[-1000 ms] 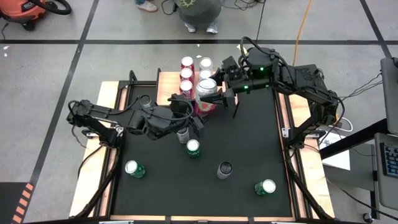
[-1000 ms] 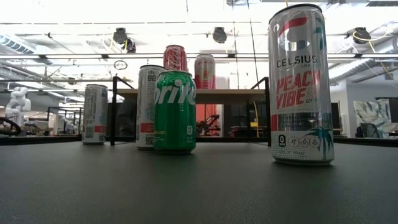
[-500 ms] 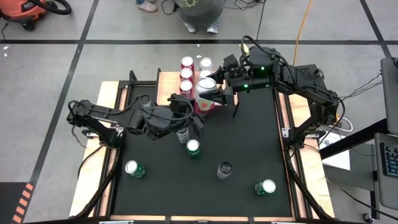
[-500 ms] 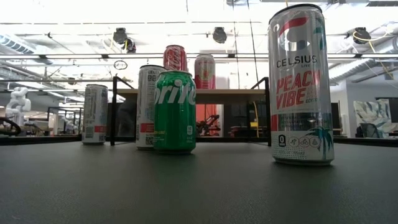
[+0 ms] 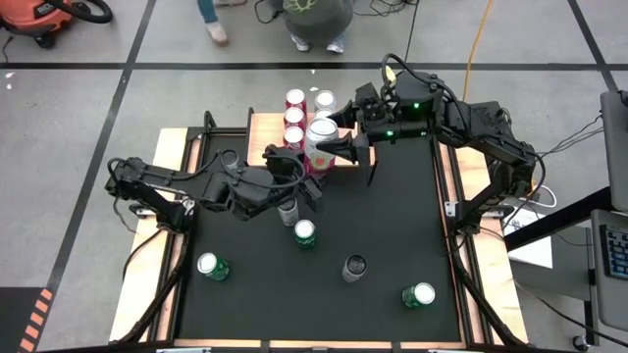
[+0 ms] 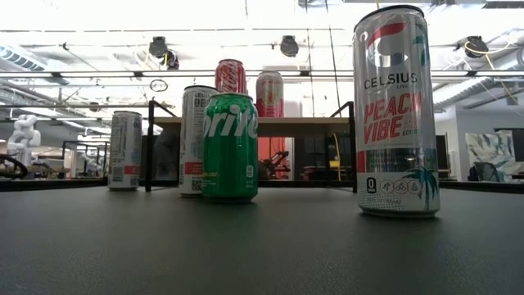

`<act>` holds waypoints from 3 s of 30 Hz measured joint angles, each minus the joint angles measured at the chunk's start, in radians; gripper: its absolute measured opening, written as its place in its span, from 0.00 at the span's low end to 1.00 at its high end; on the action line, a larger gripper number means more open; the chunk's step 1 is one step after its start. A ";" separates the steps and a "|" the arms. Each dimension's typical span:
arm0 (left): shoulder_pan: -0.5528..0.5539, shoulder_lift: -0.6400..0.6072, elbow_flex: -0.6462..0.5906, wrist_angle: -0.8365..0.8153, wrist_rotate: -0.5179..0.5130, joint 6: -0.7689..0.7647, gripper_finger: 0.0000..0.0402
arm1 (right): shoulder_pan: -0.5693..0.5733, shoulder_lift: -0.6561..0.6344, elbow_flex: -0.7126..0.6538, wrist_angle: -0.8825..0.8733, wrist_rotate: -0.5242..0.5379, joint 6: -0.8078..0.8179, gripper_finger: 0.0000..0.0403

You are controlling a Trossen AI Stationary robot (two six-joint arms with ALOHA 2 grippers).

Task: Place canned beverage on shelf
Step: Put the white pink soda can on the shelf aligned with the other white pink soda cans

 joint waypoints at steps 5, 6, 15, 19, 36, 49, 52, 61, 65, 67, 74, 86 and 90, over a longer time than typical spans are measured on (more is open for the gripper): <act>0.000 0.000 0.000 -0.003 0.000 0.002 0.73 | 0.000 0.000 0.000 0.005 -0.006 0.000 0.86; 0.000 0.000 0.000 -0.003 0.000 0.002 0.73 | 0.000 0.000 0.000 0.005 -0.008 0.000 0.83; 0.002 0.000 0.000 -0.033 -0.003 -0.004 0.73 | 0.000 0.000 0.000 0.000 -0.034 -0.001 0.70; 0.002 0.000 0.000 -0.041 -0.003 -0.005 0.73 | 0.000 0.000 0.000 0.000 -0.035 -0.009 0.68; 0.002 0.000 0.000 -0.042 0.037 0.052 0.89 | 0.000 0.001 -0.001 -0.005 -0.050 -0.022 0.67; 0.000 -0.014 -0.001 -0.056 0.045 0.050 0.98 | -0.006 0.002 -0.002 -0.011 -0.061 -0.020 0.67; 0.000 -0.030 -0.001 -0.055 0.030 0.048 0.99 | -0.011 -0.008 -0.002 -0.025 -0.062 -0.023 0.67; -0.001 -0.096 -0.001 -0.137 0.008 0.047 0.99 | -0.029 -0.044 -0.002 -0.067 -0.059 -0.050 0.67; -0.007 -0.127 -0.001 -0.185 -0.003 0.039 0.99 | -0.034 -0.070 -0.002 -0.114 -0.069 -0.065 0.67; -0.009 -0.138 -0.001 -0.194 -0.003 0.019 0.99 | -0.034 -0.081 -0.002 -0.134 -0.069 -0.077 0.67; -0.030 -0.172 -0.001 -0.233 -0.002 -0.009 0.99 | -0.034 -0.139 -0.001 -0.222 -0.067 -0.128 0.67; -0.098 -0.200 -0.001 -0.237 -0.004 -0.036 0.99 | -0.032 -0.167 -0.001 -0.275 -0.059 -0.176 0.67; -0.114 -0.204 -0.001 -0.231 -0.005 -0.036 0.99 | -0.032 -0.167 -0.001 -0.249 -0.058 -0.231 0.67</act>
